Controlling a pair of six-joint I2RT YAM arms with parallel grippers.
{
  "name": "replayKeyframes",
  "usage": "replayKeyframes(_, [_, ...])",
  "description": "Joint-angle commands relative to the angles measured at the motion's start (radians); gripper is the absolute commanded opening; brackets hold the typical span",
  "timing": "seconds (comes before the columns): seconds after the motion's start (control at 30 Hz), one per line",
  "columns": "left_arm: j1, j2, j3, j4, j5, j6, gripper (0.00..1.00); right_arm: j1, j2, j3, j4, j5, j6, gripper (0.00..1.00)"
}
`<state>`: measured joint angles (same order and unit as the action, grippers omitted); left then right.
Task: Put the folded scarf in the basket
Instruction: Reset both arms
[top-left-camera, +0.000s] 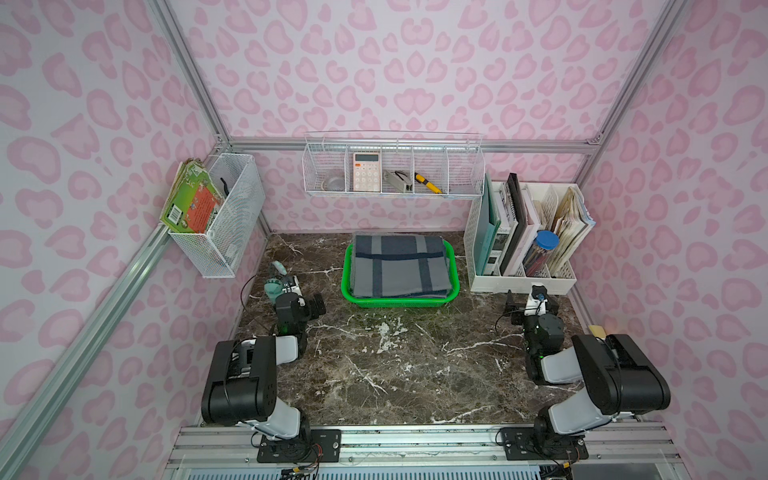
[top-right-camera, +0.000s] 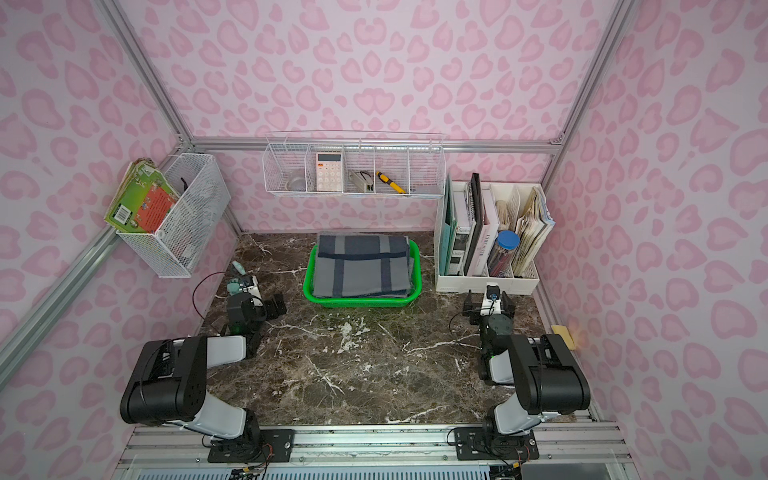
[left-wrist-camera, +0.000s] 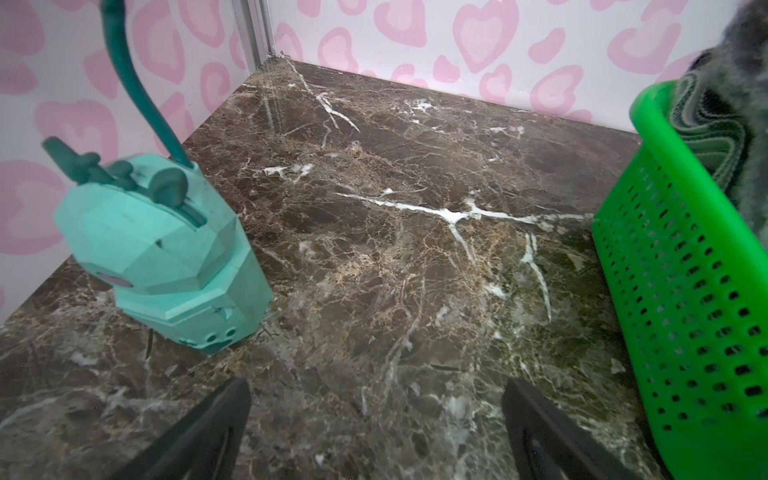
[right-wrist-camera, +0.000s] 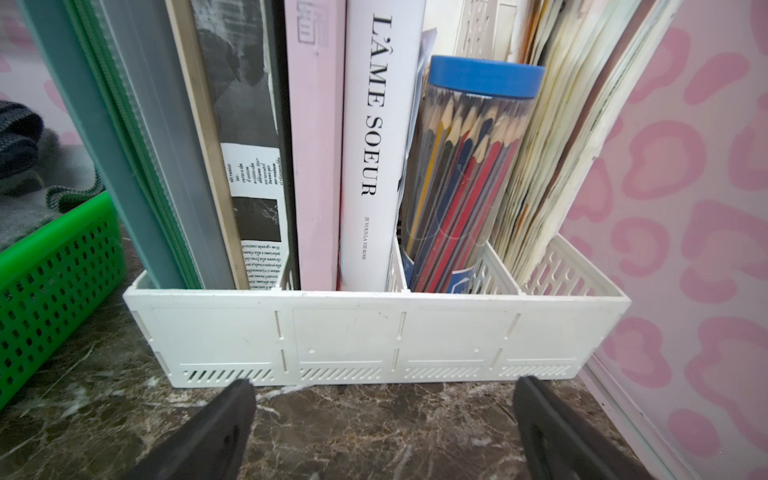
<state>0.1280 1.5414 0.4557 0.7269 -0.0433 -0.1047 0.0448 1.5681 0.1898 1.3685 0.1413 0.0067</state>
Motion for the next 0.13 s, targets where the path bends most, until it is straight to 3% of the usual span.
replayKeyframes(0.0, [0.0, -0.005, 0.002, -0.002, -0.001, -0.005, 0.99, -0.014, 0.0, 0.01, 0.003, -0.039, 0.016, 0.99])
replayKeyframes(0.1, [0.0, -0.004, 0.001, -0.001, 0.0, -0.005, 0.99, -0.021, -0.002, 0.009, 0.004, -0.05, 0.016, 0.99])
